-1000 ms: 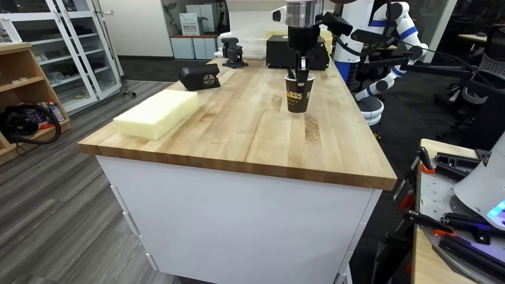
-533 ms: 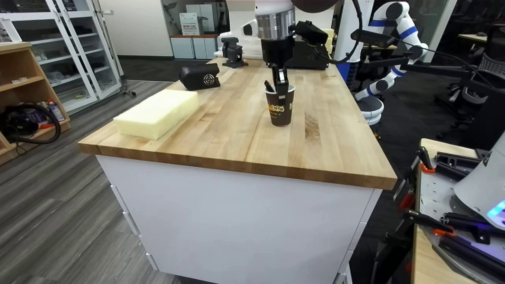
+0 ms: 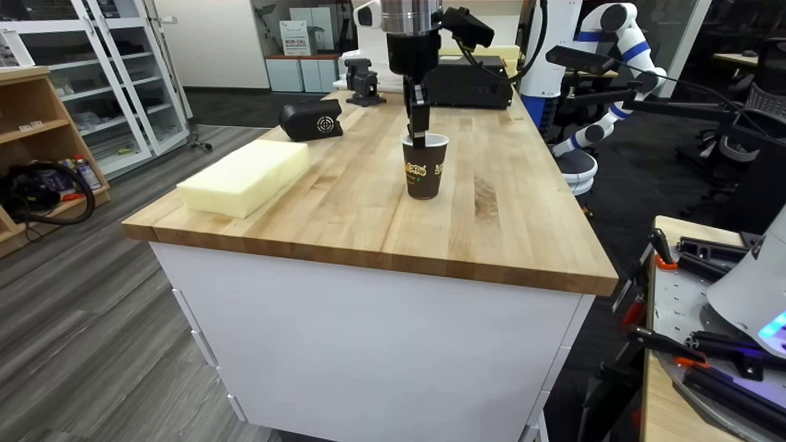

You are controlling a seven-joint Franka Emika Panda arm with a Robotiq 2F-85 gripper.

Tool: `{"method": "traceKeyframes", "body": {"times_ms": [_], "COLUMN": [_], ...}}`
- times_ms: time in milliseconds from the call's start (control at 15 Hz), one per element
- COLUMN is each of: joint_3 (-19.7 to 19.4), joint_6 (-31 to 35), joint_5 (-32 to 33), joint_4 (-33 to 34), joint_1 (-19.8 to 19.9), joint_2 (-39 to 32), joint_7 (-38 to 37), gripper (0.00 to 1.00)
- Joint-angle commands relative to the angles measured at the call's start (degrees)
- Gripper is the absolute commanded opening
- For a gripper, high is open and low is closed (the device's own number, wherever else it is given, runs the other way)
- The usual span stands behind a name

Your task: Pick up the cup from the table and move it to the right.

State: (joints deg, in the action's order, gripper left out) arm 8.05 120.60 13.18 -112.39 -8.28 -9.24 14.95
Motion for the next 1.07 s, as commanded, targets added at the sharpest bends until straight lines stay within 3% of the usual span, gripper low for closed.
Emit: {"method": "traceKeyframes", "body": {"times_ms": [0,333,533,600,1000], "joint_3": [0.16,0.68,1.41,1.23,1.69], "joint_6": [-0.94,-2.77,-5.05,-2.54,-4.26], "joint_5": [3.45,9.76,9.2,8.51,8.5], "joint_4": [0.4,0.7,-0.06,1.44,1.01], "joint_1": [-0.96,-2.55,-2.84,-2.17,-2.2], "joint_2": [2.36,6.49,10.91,6.89,9.76], "joint_7": [-2.23,-6.5,-9.95,-6.85,-8.3], "gripper": [0.68,0.98,1.0,1.0,1.0]}}
